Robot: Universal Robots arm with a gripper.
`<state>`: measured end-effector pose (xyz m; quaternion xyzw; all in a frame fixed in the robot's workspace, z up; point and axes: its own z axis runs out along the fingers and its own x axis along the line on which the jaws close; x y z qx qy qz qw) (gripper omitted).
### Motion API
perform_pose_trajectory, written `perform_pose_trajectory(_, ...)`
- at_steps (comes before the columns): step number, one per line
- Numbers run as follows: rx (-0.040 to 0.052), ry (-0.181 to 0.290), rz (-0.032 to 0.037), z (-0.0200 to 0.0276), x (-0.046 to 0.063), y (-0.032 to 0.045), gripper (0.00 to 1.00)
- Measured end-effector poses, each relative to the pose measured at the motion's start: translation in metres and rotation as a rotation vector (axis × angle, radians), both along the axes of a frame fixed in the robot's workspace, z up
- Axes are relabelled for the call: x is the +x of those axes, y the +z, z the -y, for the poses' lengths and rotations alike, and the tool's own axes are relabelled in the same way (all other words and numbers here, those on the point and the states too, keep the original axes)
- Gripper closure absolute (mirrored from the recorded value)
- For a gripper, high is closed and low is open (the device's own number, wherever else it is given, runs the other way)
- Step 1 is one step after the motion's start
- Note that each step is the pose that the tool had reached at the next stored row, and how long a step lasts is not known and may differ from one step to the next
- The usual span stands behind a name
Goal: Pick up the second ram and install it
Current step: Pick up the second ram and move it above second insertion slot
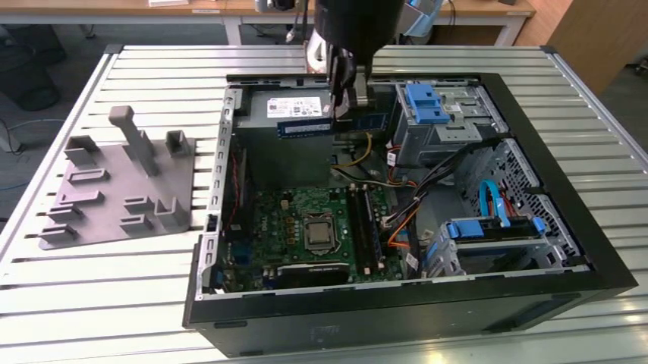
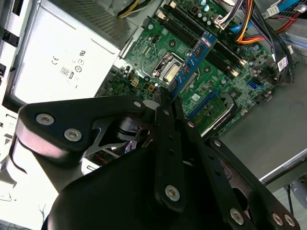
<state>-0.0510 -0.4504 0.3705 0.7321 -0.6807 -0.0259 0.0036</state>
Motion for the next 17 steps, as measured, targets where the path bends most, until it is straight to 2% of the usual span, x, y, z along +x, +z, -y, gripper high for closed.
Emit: perform_pose_trajectory(17,0.0000,0.000,0.0000,0.0041,0.000,-0.0152,0.86)
